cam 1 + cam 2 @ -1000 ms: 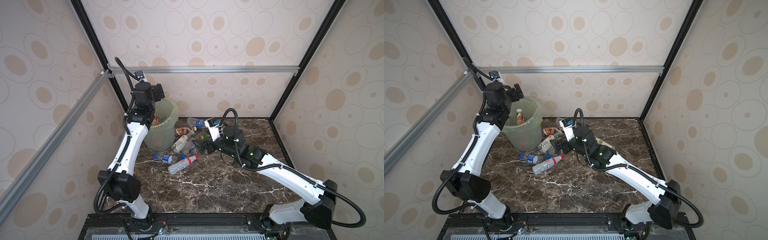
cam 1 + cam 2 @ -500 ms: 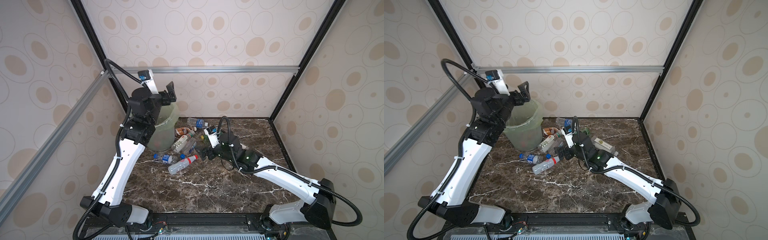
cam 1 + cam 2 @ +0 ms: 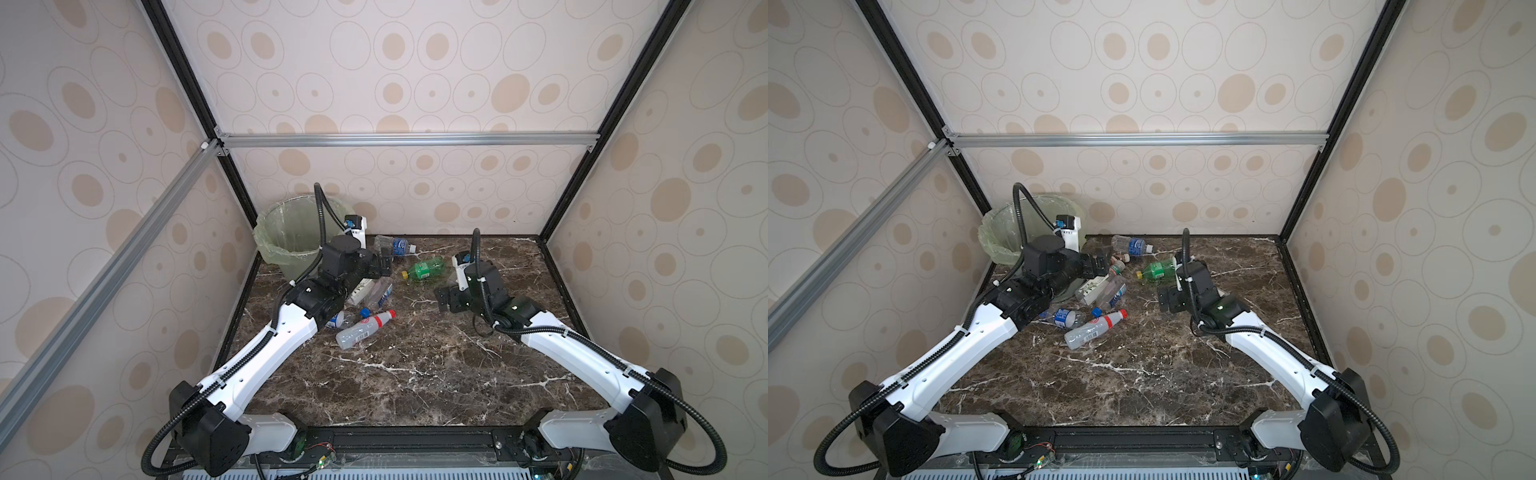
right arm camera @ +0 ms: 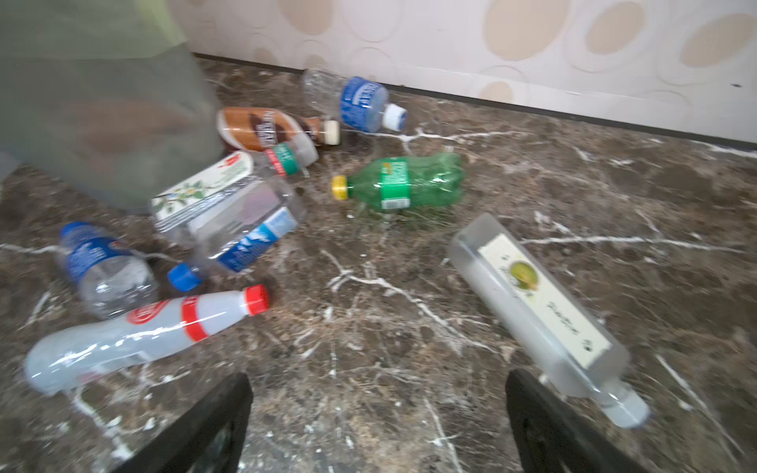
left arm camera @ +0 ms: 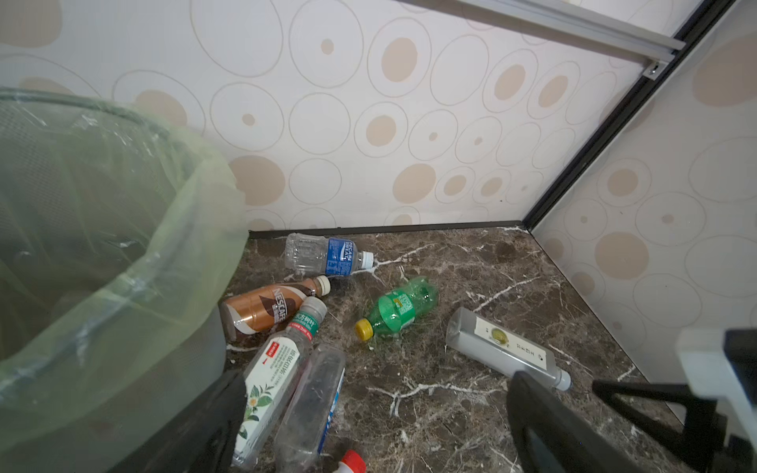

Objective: Throw the plastic bottles in the bin
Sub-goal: 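Lower the right gripper onto the frosted matcha-label bottle while the left gripper withdraws, then lift the matcha bottle upright with the right gripper toward the approaching left gripper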

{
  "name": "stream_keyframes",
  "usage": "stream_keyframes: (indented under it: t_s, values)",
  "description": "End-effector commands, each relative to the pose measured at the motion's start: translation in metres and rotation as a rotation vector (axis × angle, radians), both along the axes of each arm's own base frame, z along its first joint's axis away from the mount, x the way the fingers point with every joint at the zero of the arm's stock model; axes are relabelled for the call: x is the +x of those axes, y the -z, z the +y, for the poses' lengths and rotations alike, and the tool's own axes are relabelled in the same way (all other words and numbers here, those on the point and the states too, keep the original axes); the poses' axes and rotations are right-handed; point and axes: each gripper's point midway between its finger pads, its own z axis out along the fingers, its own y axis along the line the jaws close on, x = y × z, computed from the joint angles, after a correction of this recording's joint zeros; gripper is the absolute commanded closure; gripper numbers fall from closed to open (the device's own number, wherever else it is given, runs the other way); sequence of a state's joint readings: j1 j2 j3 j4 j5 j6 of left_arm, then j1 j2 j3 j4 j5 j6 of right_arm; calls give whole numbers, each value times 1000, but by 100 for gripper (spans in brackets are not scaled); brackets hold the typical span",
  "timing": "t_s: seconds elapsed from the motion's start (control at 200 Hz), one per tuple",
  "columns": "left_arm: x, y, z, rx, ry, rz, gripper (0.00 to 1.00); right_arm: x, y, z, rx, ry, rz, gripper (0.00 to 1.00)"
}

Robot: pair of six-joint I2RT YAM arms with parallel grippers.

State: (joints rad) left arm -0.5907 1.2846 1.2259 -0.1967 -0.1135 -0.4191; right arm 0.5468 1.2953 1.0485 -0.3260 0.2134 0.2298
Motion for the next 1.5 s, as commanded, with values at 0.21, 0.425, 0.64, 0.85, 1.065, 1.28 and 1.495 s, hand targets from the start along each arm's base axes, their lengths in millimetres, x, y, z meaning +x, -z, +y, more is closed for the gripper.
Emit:
stream_keyframes:
  t_s: [0.21, 0.425, 0.64, 0.85, 1.065, 1.28, 1.495]
  values:
    - [-32, 45, -56, -109, 144, 104, 1, 31, 63, -76, -210, 137, 253, 0]
    - [-45, 76, -78, -110, 198, 161, 1, 61, 109, -84, -323, 88, 348, 0]
    - [-48, 98, -82, -65, 203, 207, 1, 78, 139, -116, -438, 128, 414, 0]
    - [-46, 110, -82, -42, 188, 230, 1, 83, 155, -119, -410, 96, 453, 0]
    - [-44, 117, -85, -43, 183, 251, 1, 82, 170, -114, -382, 74, 519, 0]
    - [-45, 119, -80, -53, 161, 254, 1, 77, 173, -102, -312, 52, 541, 3]
    - [-45, 124, -76, -56, 140, 258, 1, 65, 174, -91, -280, 56, 549, 9]
